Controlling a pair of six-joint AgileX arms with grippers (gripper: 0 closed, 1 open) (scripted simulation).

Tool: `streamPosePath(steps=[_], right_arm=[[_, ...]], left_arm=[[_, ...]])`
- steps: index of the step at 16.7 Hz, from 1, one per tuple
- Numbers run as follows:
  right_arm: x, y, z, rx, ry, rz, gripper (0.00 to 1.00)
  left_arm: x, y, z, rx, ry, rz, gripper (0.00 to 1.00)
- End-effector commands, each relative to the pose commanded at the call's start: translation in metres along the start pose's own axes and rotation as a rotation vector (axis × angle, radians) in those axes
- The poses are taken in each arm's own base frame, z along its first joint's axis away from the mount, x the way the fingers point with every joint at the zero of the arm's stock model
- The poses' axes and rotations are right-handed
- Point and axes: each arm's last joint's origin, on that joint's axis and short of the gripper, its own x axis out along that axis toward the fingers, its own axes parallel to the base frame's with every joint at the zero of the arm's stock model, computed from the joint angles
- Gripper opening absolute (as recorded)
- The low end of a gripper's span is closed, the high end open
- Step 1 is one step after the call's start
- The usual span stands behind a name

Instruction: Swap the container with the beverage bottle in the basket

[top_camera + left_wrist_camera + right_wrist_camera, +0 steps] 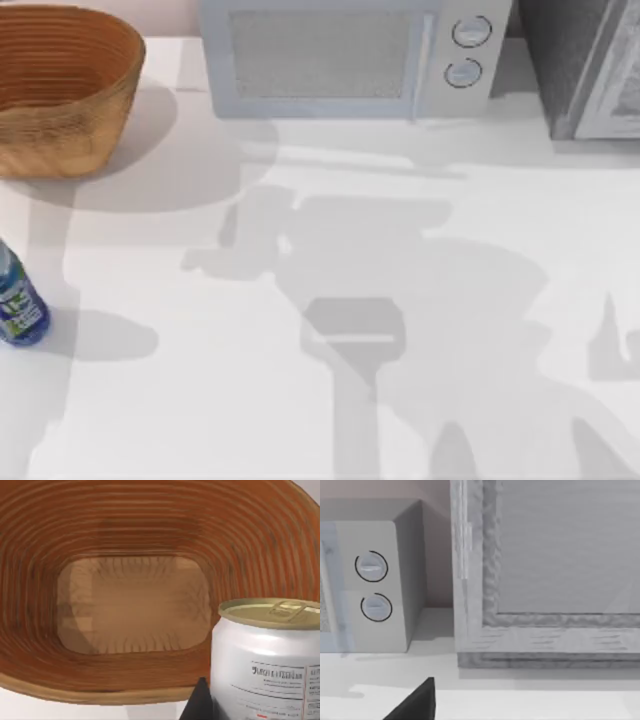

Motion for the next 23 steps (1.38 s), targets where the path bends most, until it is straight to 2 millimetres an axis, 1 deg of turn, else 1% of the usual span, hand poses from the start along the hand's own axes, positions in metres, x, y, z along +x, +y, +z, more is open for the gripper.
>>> streamPosePath(steps=[2,3,4,6,8,10,11,13,15,17,19,23], right_arm=[[0.000,0.000,0.000,0.000,0.000,0.000,1.00],[0.000,0.000,0.000,0.000,0.000,0.000,1.00],[0.000,0.000,0.000,0.000,0.000,0.000,1.00],[0.000,0.000,0.000,0.000,0.000,0.000,1.00],[0.000,0.000,0.000,0.000,0.000,0.000,1.00],[0.000,0.000,0.000,0.000,0.000,0.000,1.00],[0.000,0.000,0.000,0.000,0.000,0.000,1.00],[0.000,0.000,0.000,0.000,0.000,0.000,1.00],[0.000,0.000,0.000,0.000,0.000,0.000,1.00],[0.000,0.000,0.000,0.000,0.000,0.000,1.00],[0.000,0.000,0.000,0.000,0.000,0.000,1.00],[0.000,0.000,0.000,0.000,0.000,0.000,1.00]], left_arm=[[-0.043,-0.014,-0.034,0.026,-0.126,0.020,0.00],[-0.060,-0.020,-0.055,0.038,-0.188,0.030,0.00],[-0.074,-0.025,-0.078,0.047,-0.250,0.040,0.00],[-0.091,-0.033,-0.126,0.062,-0.369,0.059,0.00],[-0.094,-0.036,-0.174,0.070,-0.481,0.076,0.00],[-0.086,-0.037,-0.216,0.074,-0.586,0.091,0.00],[-0.079,-0.037,-0.235,0.074,-0.635,0.098,0.00],[-0.065,-0.035,-0.264,0.071,-0.726,0.110,0.00],[-0.049,-0.033,-0.284,0.066,-0.798,0.119,0.00],[-0.038,-0.032,-0.296,0.061,-0.849,0.126,0.00],[-0.032,-0.031,-0.301,0.058,-0.874,0.129,0.00],[-0.031,-0.031,-0.302,0.058,-0.877,0.129,0.00]])
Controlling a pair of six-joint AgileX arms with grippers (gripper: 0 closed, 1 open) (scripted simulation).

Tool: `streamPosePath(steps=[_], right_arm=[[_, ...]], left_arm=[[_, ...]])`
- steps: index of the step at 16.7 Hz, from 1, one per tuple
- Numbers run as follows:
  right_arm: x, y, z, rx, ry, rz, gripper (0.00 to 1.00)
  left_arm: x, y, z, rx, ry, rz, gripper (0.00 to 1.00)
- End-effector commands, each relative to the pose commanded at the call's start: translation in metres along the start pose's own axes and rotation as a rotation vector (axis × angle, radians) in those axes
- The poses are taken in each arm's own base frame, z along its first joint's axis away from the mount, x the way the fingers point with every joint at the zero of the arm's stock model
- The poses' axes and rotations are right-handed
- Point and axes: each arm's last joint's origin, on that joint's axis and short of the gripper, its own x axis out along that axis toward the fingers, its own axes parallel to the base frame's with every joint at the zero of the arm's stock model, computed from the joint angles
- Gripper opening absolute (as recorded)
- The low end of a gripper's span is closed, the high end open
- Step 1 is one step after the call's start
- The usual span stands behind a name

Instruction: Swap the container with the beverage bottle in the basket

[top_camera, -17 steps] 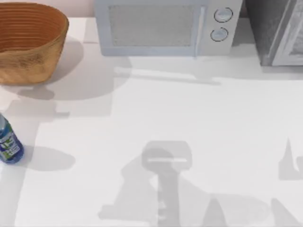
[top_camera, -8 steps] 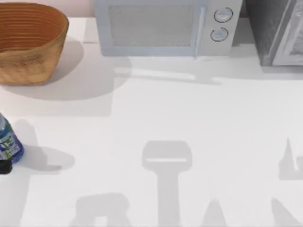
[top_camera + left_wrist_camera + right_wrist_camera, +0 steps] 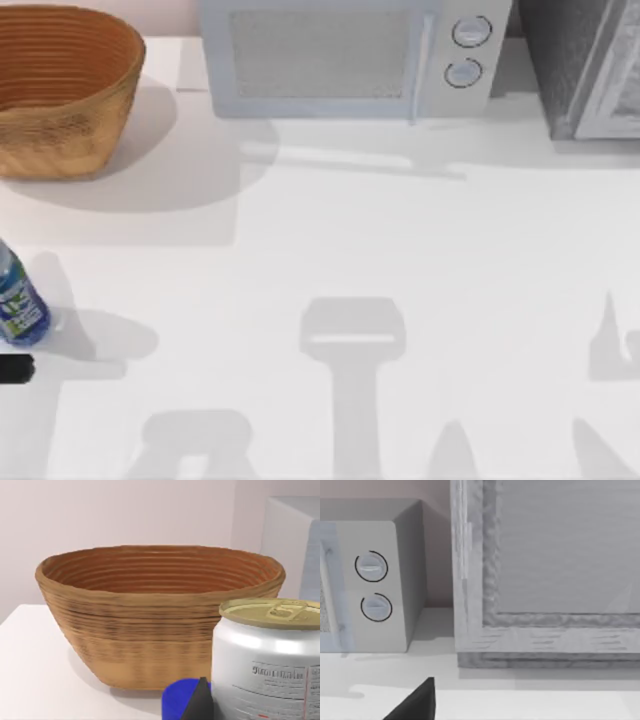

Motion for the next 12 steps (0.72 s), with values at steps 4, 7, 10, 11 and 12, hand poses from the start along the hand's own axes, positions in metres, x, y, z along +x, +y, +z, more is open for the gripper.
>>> streamPosePath(steps=[4,7,10,11,12], right_arm=[[0.000,0.000,0.000,0.000,0.000,0.000,1.00],[0.000,0.000,0.000,0.000,0.000,0.000,1.00],[0.000,0.000,0.000,0.000,0.000,0.000,1.00],[0.000,0.000,0.000,0.000,0.000,0.000,1.00],[0.000,0.000,0.000,0.000,0.000,0.000,1.00]], left_arm=[[0.001,-0.001,0.002,0.007,0.007,-0.013,0.00],[0.005,-0.006,0.015,0.027,0.005,-0.088,0.00],[0.016,-0.013,0.035,0.049,0.000,-0.198,0.00],[0.020,-0.016,0.042,0.055,-0.006,-0.237,0.00],[0.025,-0.018,0.049,0.061,-0.013,-0.276,0.00]])
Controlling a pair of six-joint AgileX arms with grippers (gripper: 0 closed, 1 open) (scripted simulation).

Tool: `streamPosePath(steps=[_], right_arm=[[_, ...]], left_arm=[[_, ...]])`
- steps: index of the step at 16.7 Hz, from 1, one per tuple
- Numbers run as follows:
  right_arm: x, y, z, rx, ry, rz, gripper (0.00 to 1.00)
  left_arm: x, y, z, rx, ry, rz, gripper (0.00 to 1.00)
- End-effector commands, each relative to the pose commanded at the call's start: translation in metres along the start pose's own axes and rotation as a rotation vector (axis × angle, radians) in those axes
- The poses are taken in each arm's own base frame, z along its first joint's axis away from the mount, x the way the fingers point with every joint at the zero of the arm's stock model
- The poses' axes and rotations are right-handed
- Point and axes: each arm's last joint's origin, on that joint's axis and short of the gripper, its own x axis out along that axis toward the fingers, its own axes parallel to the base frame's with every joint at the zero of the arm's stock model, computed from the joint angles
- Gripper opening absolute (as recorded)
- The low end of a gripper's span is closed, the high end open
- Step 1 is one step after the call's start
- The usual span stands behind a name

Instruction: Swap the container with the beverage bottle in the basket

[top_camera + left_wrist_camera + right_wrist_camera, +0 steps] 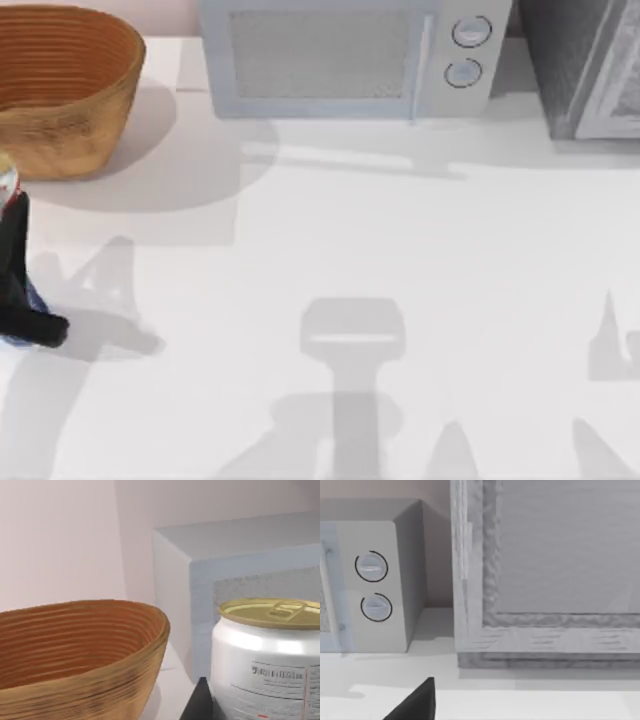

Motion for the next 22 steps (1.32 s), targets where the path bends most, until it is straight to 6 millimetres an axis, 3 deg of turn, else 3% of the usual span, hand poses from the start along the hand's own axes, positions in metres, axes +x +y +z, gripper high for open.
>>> streamPosePath(steps=[6,12,17,22], right_arm=[[0.000,0.000,0.000,0.000,0.000,0.000,1.00],[0.000,0.000,0.000,0.000,0.000,0.000,1.00],[0.000,0.000,0.000,0.000,0.000,0.000,1.00],[0.000,0.000,0.000,0.000,0.000,0.000,1.00]], left_arm=[[0.041,-0.006,0.035,0.038,-0.056,-0.216,0.00],[0.089,-0.016,0.053,0.071,-0.115,-0.416,0.00],[0.131,-0.027,0.051,0.085,-0.147,-0.579,0.00],[0.170,-0.041,0.032,0.078,-0.148,-0.735,0.00]])
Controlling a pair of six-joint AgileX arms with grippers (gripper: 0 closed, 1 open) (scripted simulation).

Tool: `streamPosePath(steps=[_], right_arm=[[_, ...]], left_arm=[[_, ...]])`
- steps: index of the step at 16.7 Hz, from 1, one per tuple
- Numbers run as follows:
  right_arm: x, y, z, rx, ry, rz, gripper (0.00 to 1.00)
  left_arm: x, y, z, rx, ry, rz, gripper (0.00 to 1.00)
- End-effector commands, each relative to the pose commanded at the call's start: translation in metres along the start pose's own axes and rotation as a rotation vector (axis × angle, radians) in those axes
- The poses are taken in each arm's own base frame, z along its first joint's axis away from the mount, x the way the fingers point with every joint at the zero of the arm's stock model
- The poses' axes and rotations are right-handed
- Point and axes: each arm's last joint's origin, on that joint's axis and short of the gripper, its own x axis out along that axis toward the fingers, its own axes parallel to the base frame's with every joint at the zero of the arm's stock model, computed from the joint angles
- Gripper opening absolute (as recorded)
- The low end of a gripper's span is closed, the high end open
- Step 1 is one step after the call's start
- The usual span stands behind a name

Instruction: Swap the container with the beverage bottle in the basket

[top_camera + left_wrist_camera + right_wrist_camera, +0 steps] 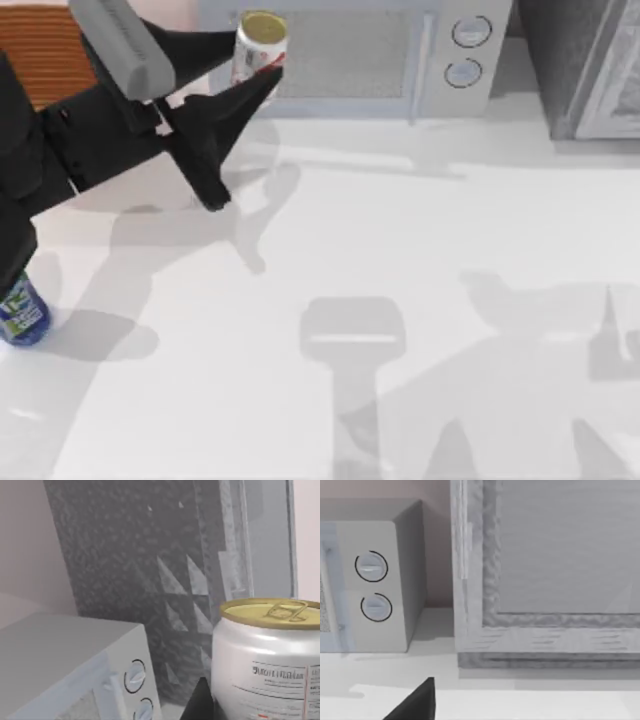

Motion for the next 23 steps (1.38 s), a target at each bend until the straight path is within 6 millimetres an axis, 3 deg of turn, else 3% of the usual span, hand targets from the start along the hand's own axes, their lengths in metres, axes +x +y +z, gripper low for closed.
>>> streamPosePath(steps=[13,23], right_arm=[[0.000,0.000,0.000,0.000,0.000,0.000,1.00],[0.000,0.000,0.000,0.000,0.000,0.000,1.00]], left_arm=[[0.073,0.017,-0.083,-0.001,-0.053,-0.325,0.00],[0.098,0.007,-0.180,-0.090,-0.028,-0.517,0.00]])
